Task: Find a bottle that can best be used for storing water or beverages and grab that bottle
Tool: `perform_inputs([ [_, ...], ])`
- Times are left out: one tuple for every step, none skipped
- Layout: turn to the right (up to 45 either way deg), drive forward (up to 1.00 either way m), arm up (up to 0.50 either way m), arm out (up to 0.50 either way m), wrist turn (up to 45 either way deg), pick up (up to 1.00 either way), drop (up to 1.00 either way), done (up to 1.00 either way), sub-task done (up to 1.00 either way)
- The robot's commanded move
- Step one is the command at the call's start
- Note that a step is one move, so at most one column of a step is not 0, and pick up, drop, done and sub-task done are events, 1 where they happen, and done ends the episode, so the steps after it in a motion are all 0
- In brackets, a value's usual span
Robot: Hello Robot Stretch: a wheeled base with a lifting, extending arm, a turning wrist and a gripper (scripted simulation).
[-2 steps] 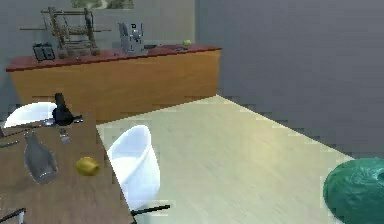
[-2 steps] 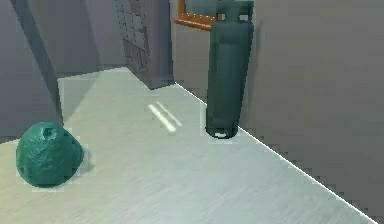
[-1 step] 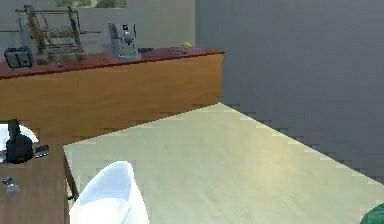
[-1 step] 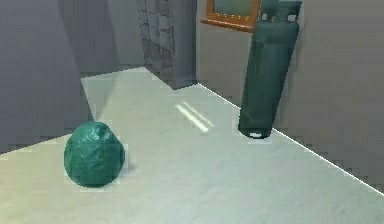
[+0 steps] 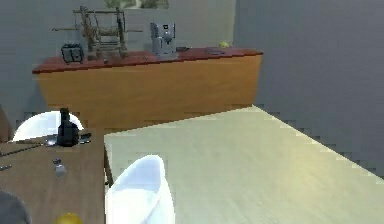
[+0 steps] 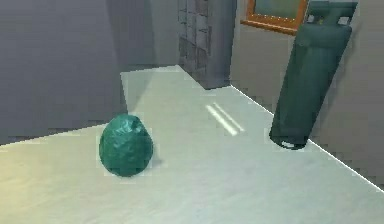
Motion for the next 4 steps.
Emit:
perform_inputs([
  [0.0, 0.15, 0.00, 0.00, 0.0, 0.00, 0.00, 0.00, 0.00],
  [-45.0, 0.00, 0.00, 0.00, 0.0, 0.00, 0.00, 0.00, 0.00],
  [-45.0, 0.00, 0.00, 0.00, 0.0, 0.00, 0.00, 0.00, 0.00],
  [-45.0, 0.00, 0.00, 0.00, 0.0, 0.00, 0.00, 0.00, 0.00],
])
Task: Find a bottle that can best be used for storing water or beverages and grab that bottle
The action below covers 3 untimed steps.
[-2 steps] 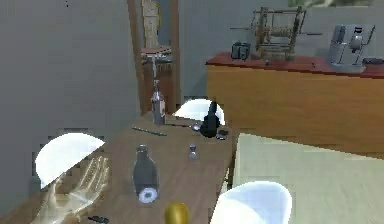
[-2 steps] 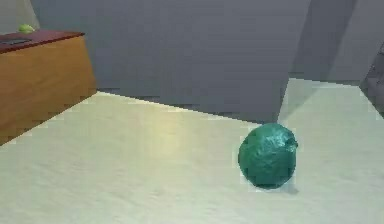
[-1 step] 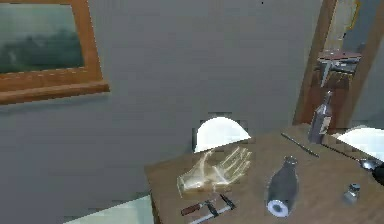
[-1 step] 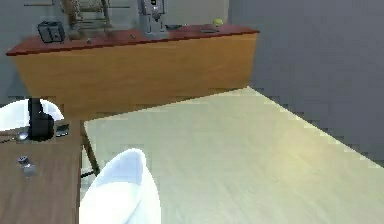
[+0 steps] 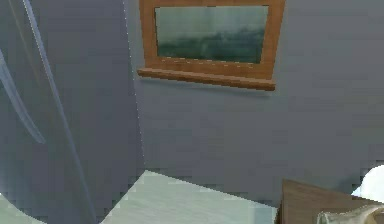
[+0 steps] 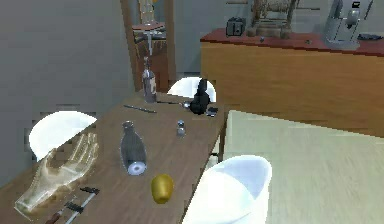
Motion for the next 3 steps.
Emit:
perform_inputs([
  [-15.0, 0.00, 0.00, 0.00, 0.0, 0.00, 0.00, 0.00, 0.00],
  [0.0, 0.00, 0.50, 0.00, 0.0, 0.00, 0.00, 0.00, 0.00],
  [0.0, 0.00, 0.34, 0.00, 0.0, 0.00, 0.00, 0.00, 0.00],
])
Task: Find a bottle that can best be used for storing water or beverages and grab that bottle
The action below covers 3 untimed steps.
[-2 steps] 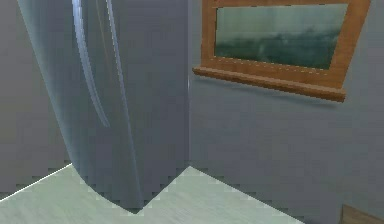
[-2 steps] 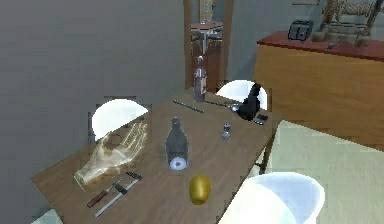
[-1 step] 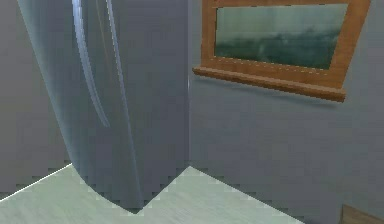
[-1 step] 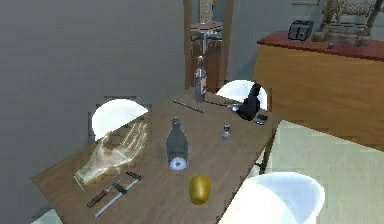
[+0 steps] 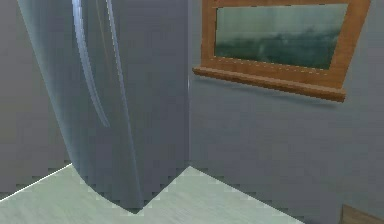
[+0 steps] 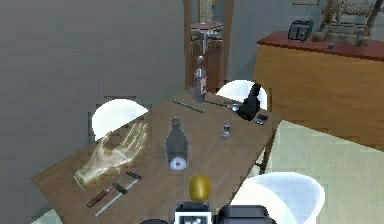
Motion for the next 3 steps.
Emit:
perform_inputs([
  [0.0, 0.00, 0.00, 0.34, 0.0, 0.00, 0.00, 0.00, 0.00],
  [0.0, 0.00, 0.00, 0.00, 45.0, 0.00, 0.00, 0.00, 0.00],
  [0.0, 0.00, 0.00, 0.00, 45.0, 0.00, 0.00, 0.00, 0.00],
])
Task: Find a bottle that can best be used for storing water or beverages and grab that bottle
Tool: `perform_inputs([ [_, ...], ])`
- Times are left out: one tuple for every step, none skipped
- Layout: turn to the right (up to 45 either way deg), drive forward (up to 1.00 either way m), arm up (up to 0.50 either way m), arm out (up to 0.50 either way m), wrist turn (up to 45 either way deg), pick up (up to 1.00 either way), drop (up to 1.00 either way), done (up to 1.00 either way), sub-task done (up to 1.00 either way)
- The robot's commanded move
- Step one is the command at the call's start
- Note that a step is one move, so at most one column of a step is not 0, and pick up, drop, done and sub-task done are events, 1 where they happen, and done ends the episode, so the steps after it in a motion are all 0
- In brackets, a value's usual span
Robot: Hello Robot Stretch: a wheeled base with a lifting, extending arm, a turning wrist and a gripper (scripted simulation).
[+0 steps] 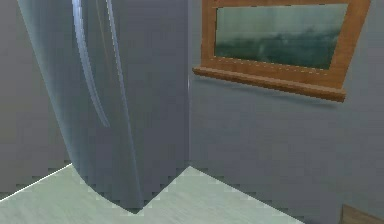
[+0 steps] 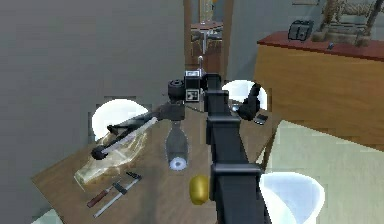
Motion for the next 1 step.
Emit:
perform_inputs([
  [0.0, 0.00, 0.00, 0.00, 45.0, 0.00, 0.00, 0.00, 0.00],
])
